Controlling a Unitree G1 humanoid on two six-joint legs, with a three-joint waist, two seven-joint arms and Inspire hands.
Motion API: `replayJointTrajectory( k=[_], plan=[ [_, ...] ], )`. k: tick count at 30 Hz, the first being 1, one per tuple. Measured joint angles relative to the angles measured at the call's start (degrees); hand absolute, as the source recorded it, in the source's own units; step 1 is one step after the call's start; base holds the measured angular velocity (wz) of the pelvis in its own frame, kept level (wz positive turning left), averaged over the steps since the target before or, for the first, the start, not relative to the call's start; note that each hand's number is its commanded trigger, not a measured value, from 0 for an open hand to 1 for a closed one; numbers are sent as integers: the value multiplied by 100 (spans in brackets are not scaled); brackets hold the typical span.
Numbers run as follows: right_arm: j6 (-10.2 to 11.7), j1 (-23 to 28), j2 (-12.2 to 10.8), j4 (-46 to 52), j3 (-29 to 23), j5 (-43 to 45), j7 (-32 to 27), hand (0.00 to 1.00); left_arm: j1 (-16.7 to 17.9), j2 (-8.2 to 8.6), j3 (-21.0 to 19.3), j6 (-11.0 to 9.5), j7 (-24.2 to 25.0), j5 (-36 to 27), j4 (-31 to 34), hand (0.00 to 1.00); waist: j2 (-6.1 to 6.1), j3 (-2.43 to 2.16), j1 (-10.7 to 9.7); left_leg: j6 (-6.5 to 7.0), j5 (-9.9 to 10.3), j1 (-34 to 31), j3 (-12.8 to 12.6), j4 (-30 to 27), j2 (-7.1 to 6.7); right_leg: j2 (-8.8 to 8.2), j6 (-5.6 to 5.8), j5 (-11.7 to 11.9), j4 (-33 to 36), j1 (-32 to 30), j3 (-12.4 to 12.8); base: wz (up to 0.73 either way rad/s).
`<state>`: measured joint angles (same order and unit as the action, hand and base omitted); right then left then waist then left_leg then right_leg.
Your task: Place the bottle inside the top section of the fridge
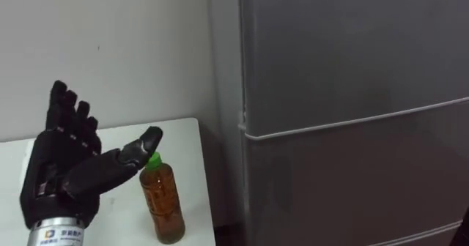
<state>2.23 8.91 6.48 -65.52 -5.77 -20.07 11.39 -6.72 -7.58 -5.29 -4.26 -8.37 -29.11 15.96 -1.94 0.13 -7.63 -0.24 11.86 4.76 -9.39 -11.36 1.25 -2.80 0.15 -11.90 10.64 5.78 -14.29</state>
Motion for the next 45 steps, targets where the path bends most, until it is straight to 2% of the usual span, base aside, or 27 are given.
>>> replayJointTrajectory(
  k=[3, 7, 11, 17, 24, 30, 37, 38, 39, 40, 41, 45],
  plan=[
    [-61, -29, 0, 0, 3, 3, -4, 0, -53, -1, 25, 60, 59, -7, 116, 0, -25, -15, -43, 0, 0, 3, -3, -5, 0, 1, 0, 0, 3, 0, 2, 0],
    [-108, -115, 2, -93, 23, -4, -22, 0, -227, 11, 291, 74, 235, -36, 165, 0, 0, 1, -85, 1, 0, 14, -3, -3, 1, 0, 1, 0, -2, 1, -1, 0],
    [-108, -153, -7, -104, 57, -18, -17, 0, -242, 49, 455, 261, 576, -67, 170, 0, 5, 6, -187, 2, -2, -5, -19, -8, 8, 2, -2, 3, 8, -37, 16, -1],
    [-175, -270, -6, -203, 60, -19, 2, 0, -366, 50, 516, 438, 969, -68, 170, 0, 7, 8, -300, 1, -3, -16, -74, -5, 16, 4, -8, 8, 10, -65, 27, -2],
    [-238, -319, 14, -217, 58, -18, 0, 0, -401, 42, 602, 545, 1137, -67, 191, 0, 0, 12, -325, 1, -3, -25, -129, 2, 10, 1, -2, 13, -3, -76, 75, -3],
    [-236, -398, 52, -334, 82, -18, -1, 0, -420, 28, 734, 562, 1165, -58, 229, 0, -59, 8, -334, 1, -3, -27, -136, 6, 7, 2, 0, 12, -21, -75, 93, -1],
    [-234, -513, 101, -389, 251, -18, 0, 0, -540, 18, 1259, 572, 1357, -28, 206, 0, -116, 62, -365, 1, -3, -18, -126, 6, 7, 3, 0, 13, -20, -78, 125, -1],
    [-234, -518, 112, -389, 292, -20, 3, 0, -541, 0, 1266, 573, 1359, -9, 202, 6, -126, 67, -366, 1, -3, -19, -126, 6, 7, 3, 1, 13, -19, -78, 122, 0],
    [-234, -523, 119, -388, 316, -21, 3, 0, -540, -7, 1281, 573, 1360, -9, 202, 23, -127, 68, -365, 1, -3, -19, -125, 7, 7, 2, 1, 13, -19, -77, 120, 0],
    [-234, -536, 142, -382, 401, -22, 6, 0, -541, -8, 1293, 573, 1360, -10, 203, 50, -128, 68, -364, 1, -2, -20, -123, 8, 7, 2, 1, 13, -19, -77, 119, 0],
    [-234, -555, 169, -382, 469, -22, 14, 0, -540, -7, 1306, 573, 1360, -10, 202, 100, -129, 68, -361, 1, -3, -20, -122, 8, 6, 1, 2, 14, -17, -77, 118, 0],
    [-233, -571, 215, -378, 619, -24, 47, 0, -538, 0, 1288, 574, 1359, -21, 167, 100, -120, 74, -349, 1, -3, -40, -119, 4, 2, -4, 7, 15, -11, -84, 92, 5]
  ],
)
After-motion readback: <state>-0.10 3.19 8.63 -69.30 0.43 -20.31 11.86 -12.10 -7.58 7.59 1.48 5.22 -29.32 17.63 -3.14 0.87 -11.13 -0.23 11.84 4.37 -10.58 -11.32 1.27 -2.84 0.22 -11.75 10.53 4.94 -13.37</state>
